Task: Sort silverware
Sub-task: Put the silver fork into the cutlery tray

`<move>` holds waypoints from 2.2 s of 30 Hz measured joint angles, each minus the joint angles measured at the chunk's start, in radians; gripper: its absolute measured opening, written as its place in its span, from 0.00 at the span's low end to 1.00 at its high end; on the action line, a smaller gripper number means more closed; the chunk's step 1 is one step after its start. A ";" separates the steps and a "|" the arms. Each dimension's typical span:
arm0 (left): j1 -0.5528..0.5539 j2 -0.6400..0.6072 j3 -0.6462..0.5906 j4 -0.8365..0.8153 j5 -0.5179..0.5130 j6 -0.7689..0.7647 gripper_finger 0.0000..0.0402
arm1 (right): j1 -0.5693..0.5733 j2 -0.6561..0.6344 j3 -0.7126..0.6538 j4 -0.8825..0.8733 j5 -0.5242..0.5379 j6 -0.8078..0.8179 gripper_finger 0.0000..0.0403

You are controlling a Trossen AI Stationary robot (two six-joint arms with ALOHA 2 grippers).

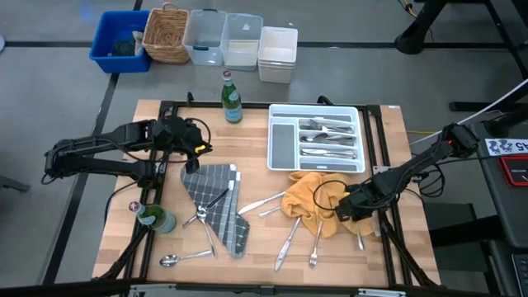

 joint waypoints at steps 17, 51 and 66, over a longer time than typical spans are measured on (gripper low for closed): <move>0.000 0.000 0.000 0.000 0.000 -0.018 0.11 | 0.000 0.000 0.221 -0.008 -0.034 -0.313 0.04; 0.000 0.000 0.001 0.137 0.000 -0.029 0.11 | -0.454 -0.001 0.399 -0.232 0.916 -1.344 0.04; 0.000 0.000 0.001 0.134 -0.009 -0.290 0.11 | -1.182 0.094 0.400 0.066 0.513 -2.400 0.04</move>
